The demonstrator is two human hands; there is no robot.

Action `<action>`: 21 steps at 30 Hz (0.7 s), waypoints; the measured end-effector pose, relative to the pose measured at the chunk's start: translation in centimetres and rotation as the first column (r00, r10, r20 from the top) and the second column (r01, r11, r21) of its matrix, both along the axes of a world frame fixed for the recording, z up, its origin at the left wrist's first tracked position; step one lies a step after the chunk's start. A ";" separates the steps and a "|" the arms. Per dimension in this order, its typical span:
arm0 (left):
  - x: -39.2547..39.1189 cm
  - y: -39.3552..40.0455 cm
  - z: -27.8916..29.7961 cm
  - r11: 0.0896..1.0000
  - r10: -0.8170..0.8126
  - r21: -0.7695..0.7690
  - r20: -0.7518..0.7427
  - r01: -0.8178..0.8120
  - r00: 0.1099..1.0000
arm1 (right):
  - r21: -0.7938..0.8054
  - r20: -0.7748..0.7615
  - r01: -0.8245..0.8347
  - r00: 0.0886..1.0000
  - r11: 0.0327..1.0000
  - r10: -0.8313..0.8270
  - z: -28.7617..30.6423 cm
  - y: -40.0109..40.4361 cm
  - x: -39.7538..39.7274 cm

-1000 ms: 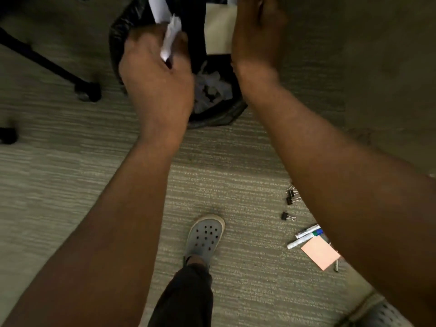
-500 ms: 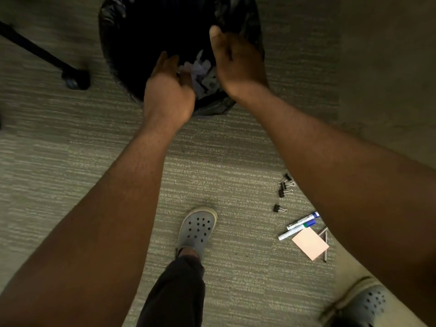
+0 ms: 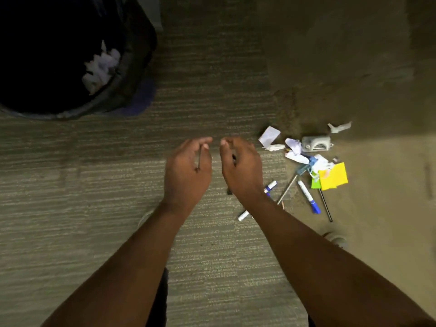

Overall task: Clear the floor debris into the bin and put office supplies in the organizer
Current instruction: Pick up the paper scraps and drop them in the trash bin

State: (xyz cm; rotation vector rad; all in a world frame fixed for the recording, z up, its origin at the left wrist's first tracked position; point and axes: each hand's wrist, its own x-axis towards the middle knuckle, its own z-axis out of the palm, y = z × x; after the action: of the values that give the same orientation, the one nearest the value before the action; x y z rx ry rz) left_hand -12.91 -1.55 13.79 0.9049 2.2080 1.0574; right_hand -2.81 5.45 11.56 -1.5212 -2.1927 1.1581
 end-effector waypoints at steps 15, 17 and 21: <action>11.5 10.8 -14.3 0.801 -0.537 -0.375 -0.106 0.466 0.837 | 0.035 0.714 -0.311 0.673 0.950 0.194 -13.6 8.3 18.6; 12.5 12.6 -16.5 0.753 -0.613 -0.416 -0.161 0.509 0.774 | 0.057 0.725 -0.310 0.667 0.949 0.174 -14.8 10.1 18.9; 14.8 15.0 -19.8 0.625 -0.741 -0.524 -0.165 0.578 0.651 | 0.026 0.720 -0.358 0.654 0.933 0.231 -16.8 11.9 19.2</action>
State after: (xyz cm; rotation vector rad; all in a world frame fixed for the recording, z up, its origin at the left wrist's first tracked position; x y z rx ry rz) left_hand 1.88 13.44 -6.03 1.6356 1.9363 0.0162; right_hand 16.37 17.39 -5.24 -1.7770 -3.0440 0.4197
